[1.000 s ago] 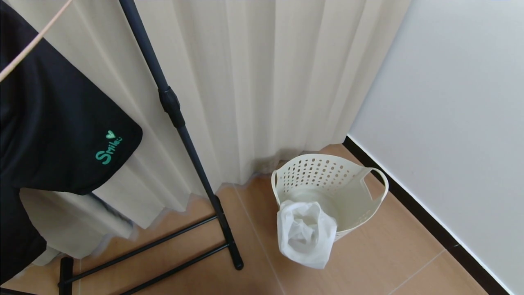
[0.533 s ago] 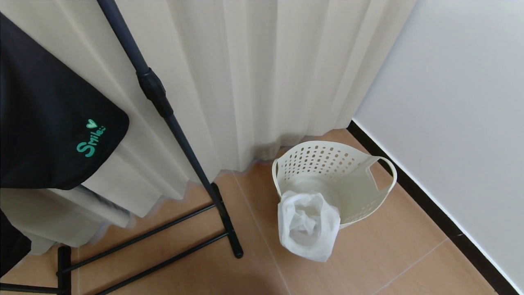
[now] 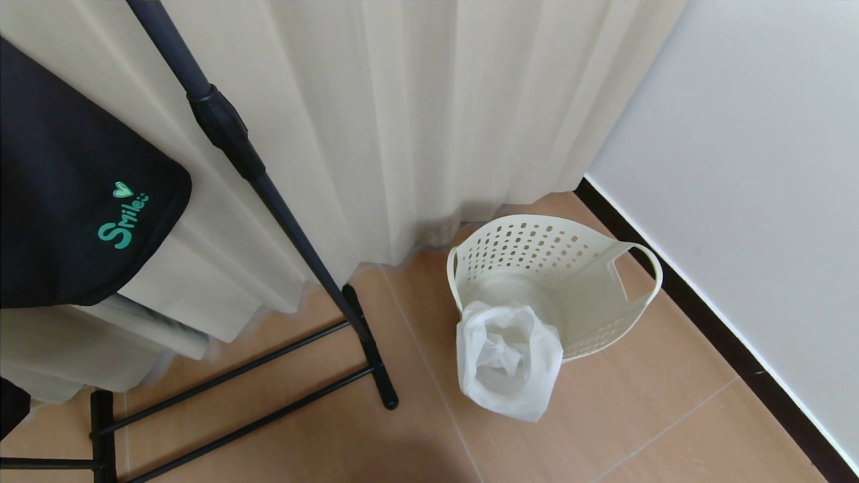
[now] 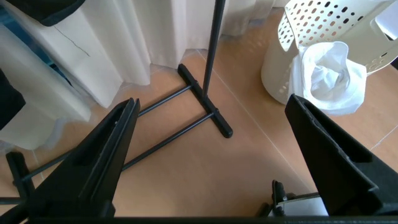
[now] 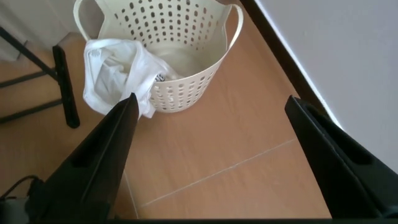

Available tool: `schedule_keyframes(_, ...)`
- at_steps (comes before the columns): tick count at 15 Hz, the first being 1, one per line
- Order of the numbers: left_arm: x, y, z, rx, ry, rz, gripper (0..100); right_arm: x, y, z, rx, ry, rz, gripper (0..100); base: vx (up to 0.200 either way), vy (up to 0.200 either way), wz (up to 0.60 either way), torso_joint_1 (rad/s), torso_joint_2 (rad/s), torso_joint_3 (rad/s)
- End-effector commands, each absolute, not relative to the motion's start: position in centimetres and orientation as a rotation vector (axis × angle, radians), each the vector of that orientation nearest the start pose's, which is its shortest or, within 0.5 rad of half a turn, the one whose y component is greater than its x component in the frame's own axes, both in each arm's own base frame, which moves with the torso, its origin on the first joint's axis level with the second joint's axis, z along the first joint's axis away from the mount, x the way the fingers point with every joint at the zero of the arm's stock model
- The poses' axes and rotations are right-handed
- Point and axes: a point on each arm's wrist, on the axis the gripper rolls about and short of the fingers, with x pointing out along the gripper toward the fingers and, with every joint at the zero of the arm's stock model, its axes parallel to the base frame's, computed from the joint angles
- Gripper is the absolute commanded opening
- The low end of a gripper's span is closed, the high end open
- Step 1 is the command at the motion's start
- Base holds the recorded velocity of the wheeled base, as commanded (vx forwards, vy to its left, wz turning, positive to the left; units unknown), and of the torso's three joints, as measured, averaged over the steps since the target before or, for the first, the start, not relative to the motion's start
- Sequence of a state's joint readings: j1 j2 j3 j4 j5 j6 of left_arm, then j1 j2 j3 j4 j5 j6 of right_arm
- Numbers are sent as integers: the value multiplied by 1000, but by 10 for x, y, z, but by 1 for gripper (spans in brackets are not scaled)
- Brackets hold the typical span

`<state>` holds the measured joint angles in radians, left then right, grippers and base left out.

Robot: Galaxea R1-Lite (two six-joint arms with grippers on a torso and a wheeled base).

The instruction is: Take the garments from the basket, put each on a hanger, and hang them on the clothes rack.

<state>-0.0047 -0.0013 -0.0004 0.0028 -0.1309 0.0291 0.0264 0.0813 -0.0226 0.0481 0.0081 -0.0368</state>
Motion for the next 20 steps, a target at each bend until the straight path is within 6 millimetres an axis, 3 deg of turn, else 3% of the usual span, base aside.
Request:
schedule_keyframes(1, -23, -3, 75, 29, 1, -137, 100, 5, 1, 85, -81, 341, 119, 100, 0, 0, 0, 0, 0, 0)
schedule_keyframes(5, -23, -3, 75, 29, 1, -137, 100, 56, 12, 102, -121, 497, 289, 100, 0, 0, 0, 0, 0, 0)
schedule_keyframes(10, -23, -3, 75, 30, 1, -137, 100, 144, 39, 126, -378, 616, 431, 100, 0, 0, 0, 0, 0, 0)
schedule_keyframes(13, -23, -3, 75, 29, 1, -137, 100, 205, 56, 123, -477, 609, 462, 100, 0, 0, 0, 0, 0, 0)
schedule_keyframes(15, -23, -3, 75, 29, 1, -137, 100, 258, 68, 115, -570, 575, 421, 100, 0, 0, 0, 0, 0, 0)
schedule_keyframes(20, -23, -3, 75, 30, 1, -137, 100, 330, 88, 107, -682, 524, 417, 100, 0, 0, 0, 0, 0, 0)
